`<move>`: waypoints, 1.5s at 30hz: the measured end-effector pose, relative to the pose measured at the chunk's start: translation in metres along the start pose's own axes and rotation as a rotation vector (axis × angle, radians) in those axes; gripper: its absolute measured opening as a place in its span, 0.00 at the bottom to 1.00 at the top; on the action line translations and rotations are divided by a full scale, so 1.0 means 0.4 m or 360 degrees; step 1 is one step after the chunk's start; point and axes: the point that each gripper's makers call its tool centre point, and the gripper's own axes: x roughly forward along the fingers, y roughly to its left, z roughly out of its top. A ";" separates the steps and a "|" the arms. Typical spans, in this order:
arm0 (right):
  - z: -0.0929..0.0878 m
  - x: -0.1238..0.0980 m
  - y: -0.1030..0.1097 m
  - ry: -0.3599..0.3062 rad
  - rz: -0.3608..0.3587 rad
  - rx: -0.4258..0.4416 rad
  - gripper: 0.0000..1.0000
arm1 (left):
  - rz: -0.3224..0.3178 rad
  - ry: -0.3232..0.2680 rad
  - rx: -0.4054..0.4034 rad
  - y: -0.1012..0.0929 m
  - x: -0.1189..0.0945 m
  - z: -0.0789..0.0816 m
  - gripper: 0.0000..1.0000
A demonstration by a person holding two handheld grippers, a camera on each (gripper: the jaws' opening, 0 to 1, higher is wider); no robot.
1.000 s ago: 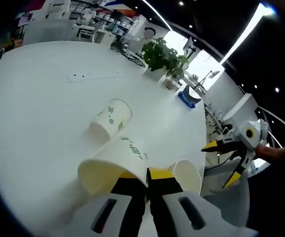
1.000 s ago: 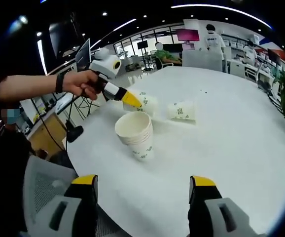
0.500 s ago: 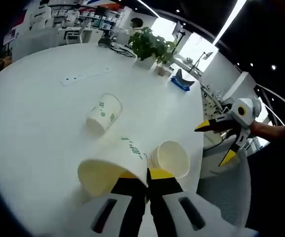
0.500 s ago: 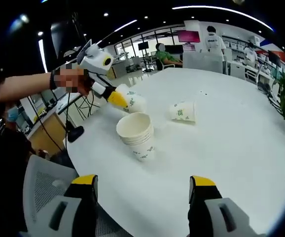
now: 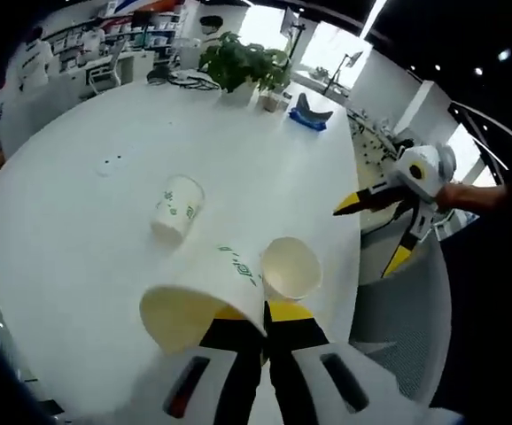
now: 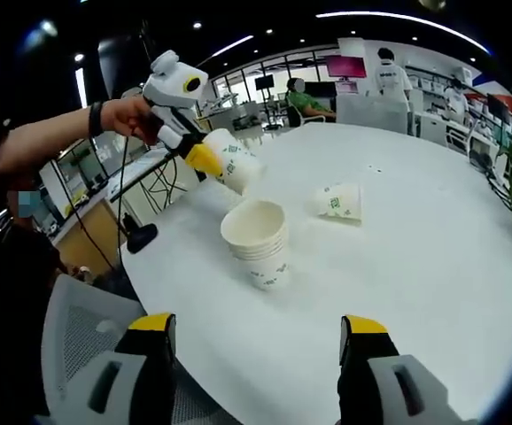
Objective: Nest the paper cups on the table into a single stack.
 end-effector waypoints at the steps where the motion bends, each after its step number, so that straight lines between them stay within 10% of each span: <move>1: 0.001 -0.001 0.001 -0.0002 0.0003 -0.0001 0.76 | 0.0002 0.0010 0.0024 -0.007 -0.004 0.005 0.00; 45: -0.007 -0.012 0.009 -0.0074 0.0002 0.0039 0.76 | -0.0087 0.0623 0.0666 -0.155 0.086 0.001 0.00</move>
